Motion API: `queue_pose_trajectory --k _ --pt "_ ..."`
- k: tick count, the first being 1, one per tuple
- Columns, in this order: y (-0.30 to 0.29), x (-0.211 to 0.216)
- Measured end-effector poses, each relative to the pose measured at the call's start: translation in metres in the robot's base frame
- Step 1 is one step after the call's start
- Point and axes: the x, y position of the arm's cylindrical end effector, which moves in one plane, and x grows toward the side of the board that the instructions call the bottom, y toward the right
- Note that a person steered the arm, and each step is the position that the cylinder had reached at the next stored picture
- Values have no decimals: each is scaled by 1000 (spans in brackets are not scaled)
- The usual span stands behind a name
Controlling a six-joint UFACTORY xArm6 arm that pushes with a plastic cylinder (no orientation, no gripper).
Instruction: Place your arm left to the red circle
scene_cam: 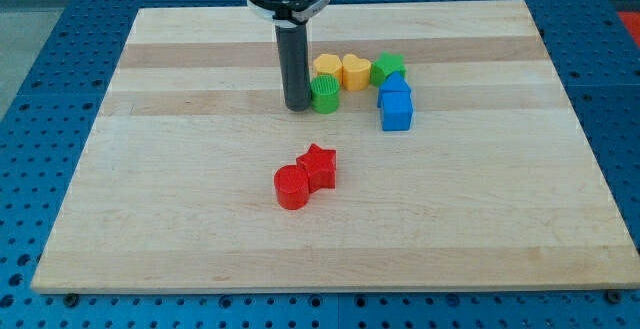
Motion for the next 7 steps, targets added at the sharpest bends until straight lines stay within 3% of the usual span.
queue_pose_trajectory --k 4,7 --pt "-8 9" --pt "-48 96"
